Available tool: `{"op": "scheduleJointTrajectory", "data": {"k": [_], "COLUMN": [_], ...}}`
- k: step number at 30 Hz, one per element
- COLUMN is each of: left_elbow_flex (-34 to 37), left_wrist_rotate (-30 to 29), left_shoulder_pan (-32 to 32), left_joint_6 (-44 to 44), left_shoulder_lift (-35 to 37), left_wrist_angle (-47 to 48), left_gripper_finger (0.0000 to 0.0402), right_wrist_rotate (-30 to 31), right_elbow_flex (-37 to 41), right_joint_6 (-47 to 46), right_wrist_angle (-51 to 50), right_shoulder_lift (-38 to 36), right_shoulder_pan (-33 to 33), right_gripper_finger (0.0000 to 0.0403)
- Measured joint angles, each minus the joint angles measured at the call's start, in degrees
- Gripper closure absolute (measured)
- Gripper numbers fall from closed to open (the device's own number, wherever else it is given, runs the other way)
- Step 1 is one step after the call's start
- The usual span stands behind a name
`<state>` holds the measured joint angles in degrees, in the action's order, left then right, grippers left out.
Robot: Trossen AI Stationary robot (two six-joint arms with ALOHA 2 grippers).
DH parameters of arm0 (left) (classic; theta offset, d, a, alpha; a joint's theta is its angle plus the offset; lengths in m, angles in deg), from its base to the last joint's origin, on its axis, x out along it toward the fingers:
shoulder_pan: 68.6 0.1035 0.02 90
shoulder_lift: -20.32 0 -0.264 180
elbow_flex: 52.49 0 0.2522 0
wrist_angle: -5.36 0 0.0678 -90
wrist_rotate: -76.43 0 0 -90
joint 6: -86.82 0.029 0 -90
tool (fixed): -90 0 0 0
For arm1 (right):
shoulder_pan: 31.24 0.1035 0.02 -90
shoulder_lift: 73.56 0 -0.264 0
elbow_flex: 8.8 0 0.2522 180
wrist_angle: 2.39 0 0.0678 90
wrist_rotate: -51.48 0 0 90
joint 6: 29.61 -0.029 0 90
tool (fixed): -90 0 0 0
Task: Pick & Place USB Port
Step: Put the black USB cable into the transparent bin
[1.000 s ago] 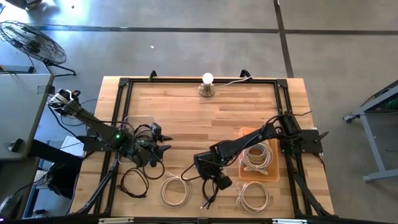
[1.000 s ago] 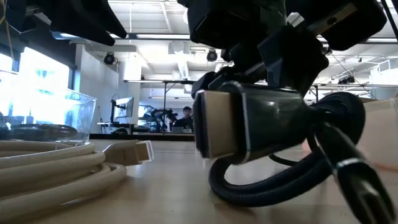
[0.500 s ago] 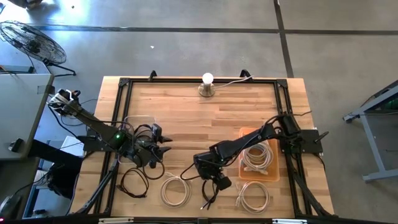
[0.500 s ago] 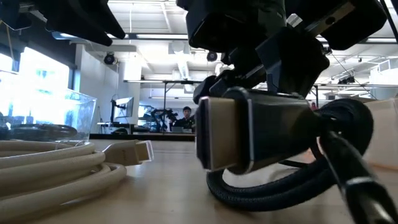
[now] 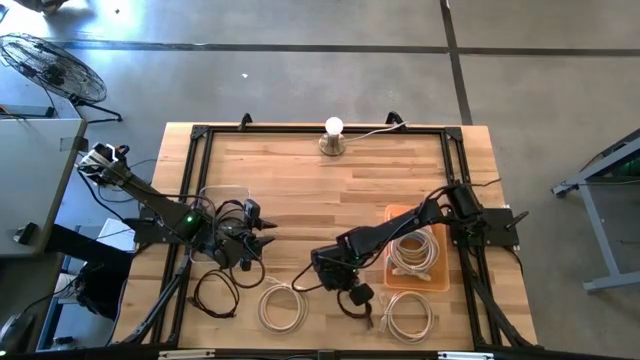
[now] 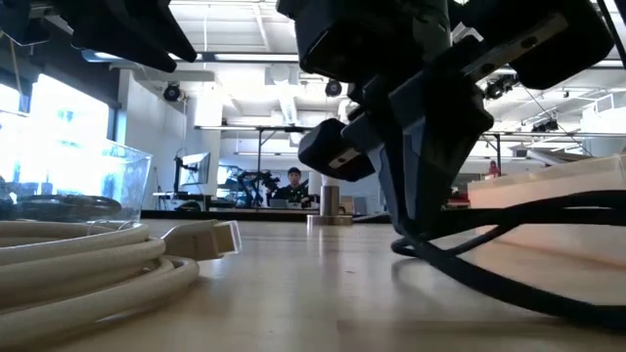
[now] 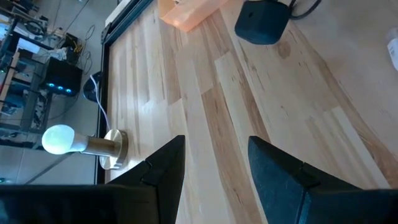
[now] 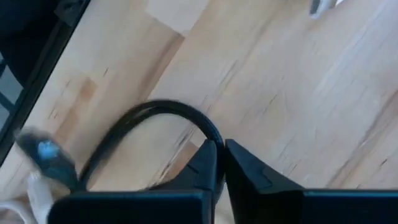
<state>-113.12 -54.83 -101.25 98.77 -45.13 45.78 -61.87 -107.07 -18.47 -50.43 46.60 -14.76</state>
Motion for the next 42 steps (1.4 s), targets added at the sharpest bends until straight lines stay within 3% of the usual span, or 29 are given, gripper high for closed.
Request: {"op": "scheduleJointTrajectory", "data": {"k": [9, 16, 22, 27, 32, 37, 42], "left_elbow_flex": [0.0, 2.6, 6.8, 8.9, 10.1, 11.8, 12.5], "left_wrist_rotate": [-0.2, -0.4, -1.0, -0.8, 4.0, 10.4, 8.0], "left_shoulder_pan": [0.0, 0.0, 0.0, 0.0, 0.0, 0.0, 0.0], "left_joint_6": [-0.6, 1.6, 2.4, 4.9, 10.1, 14.2, 15.0], "left_shoulder_lift": [0.0, 0.0, 0.0, 0.0, 0.0, 0.0, 0.0], "left_wrist_angle": [-0.2, -7.3, -16.5, -27.0, -39.0, -49.4, -50.9], "left_gripper_finger": [0.0231, 0.0231, 0.0231, 0.0231, 0.0231, 0.0231, 0.0231], "right_wrist_rotate": [1.8, 10.8, 27.0, 51.2, 73.8, 85.4, 85.8], "right_elbow_flex": [0.0, 0.0, 0.0, 0.0, 0.0, 0.0, 0.0], "right_joint_6": [1.9, 3.0, 4.6, 4.8, 6.5, 10.0, 13.2], "right_wrist_angle": [0.7, -0.5, -1.0, -1.2, 0.8, 3.4, 7.4], "right_shoulder_lift": [-0.2, -3.4, -8.5, -13.2, -15.6, -15.8, -15.8], "right_shoulder_pan": [0.0, 0.8, 4.1, 7.2, 9.6, 10.3, 10.3], "right_gripper_finger": [0.0396, 0.0399, 0.0401, 0.0401, 0.0402, 0.0402, 0.0402]}}
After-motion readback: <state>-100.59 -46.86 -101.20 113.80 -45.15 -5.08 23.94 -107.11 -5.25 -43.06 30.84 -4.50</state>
